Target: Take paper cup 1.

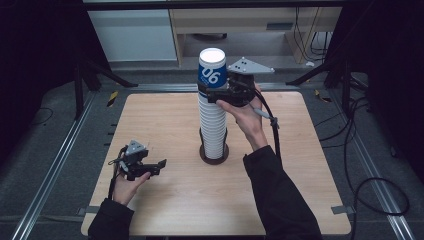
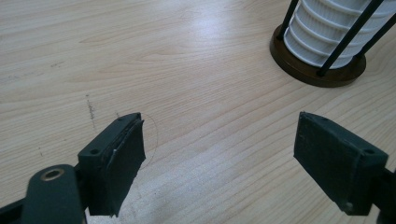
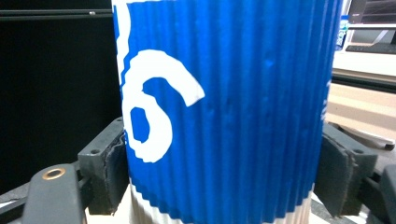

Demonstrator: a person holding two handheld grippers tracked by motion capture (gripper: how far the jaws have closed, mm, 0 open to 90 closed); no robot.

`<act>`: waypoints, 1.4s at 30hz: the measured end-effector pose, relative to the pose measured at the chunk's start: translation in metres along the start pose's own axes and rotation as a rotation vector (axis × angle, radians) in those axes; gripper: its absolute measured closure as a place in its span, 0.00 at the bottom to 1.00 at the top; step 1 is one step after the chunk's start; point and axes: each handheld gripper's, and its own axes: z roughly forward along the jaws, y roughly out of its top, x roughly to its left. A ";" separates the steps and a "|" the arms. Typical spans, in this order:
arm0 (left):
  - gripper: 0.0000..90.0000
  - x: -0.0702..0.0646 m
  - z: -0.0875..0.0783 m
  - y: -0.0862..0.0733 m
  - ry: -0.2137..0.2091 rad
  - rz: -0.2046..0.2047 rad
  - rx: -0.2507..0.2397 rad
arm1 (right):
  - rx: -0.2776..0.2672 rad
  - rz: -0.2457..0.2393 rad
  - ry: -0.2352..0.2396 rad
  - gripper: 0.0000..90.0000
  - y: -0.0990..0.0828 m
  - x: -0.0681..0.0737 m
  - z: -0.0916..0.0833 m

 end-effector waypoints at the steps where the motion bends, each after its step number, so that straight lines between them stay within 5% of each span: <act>1: 0.17 0.000 0.000 0.000 0.000 0.001 0.001 | -0.002 -0.001 0.000 0.22 0.003 0.000 -0.001; 29: 0.18 0.000 -0.001 0.000 -0.005 -0.002 0.000 | -0.098 -0.026 0.021 0.23 0.048 0.001 -0.020; 35: 0.18 0.000 -0.002 0.000 -0.007 -0.004 -0.005 | -0.126 -0.040 -0.014 0.23 0.051 -0.006 -0.048; 42: 0.19 -0.001 -0.002 0.001 -0.011 -0.003 -0.009 | -0.103 -0.029 -0.047 0.22 0.032 -0.018 -0.079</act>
